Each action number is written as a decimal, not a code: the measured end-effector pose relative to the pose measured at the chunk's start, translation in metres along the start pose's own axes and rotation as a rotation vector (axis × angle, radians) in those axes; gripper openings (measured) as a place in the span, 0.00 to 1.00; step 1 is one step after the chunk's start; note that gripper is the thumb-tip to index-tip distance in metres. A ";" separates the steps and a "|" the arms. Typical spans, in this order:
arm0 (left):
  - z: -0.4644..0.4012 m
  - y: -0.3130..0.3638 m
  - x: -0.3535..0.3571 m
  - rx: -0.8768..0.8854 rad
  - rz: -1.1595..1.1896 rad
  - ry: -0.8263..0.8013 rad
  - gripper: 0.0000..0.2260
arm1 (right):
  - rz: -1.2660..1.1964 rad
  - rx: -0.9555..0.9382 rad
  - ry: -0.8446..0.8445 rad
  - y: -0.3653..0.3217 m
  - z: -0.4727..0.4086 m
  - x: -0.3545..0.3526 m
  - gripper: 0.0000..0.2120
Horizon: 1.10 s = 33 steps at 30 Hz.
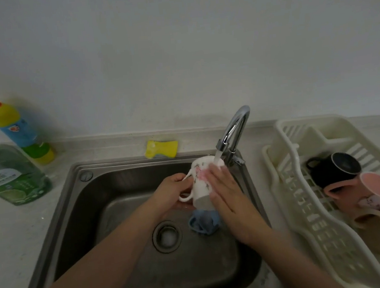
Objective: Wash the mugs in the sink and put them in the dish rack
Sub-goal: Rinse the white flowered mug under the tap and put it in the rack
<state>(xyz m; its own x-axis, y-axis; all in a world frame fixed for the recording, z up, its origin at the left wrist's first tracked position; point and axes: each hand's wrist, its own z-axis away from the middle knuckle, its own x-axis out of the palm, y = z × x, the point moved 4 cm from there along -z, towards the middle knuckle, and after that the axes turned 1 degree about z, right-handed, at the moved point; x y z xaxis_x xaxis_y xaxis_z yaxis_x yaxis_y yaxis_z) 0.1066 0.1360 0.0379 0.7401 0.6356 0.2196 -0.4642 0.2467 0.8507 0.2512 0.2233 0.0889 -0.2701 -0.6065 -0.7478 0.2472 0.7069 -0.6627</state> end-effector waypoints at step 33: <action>0.007 -0.001 -0.008 -0.002 -0.067 0.002 0.09 | 0.153 -0.081 -0.103 0.000 -0.005 0.000 0.27</action>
<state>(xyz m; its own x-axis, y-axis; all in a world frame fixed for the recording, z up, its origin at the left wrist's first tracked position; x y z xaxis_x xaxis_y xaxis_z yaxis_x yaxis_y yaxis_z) 0.1043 0.1250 0.0390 0.7684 0.6193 0.1611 -0.4145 0.2899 0.8626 0.2462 0.2250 0.0896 -0.1372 -0.5212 -0.8423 0.2013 0.8180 -0.5389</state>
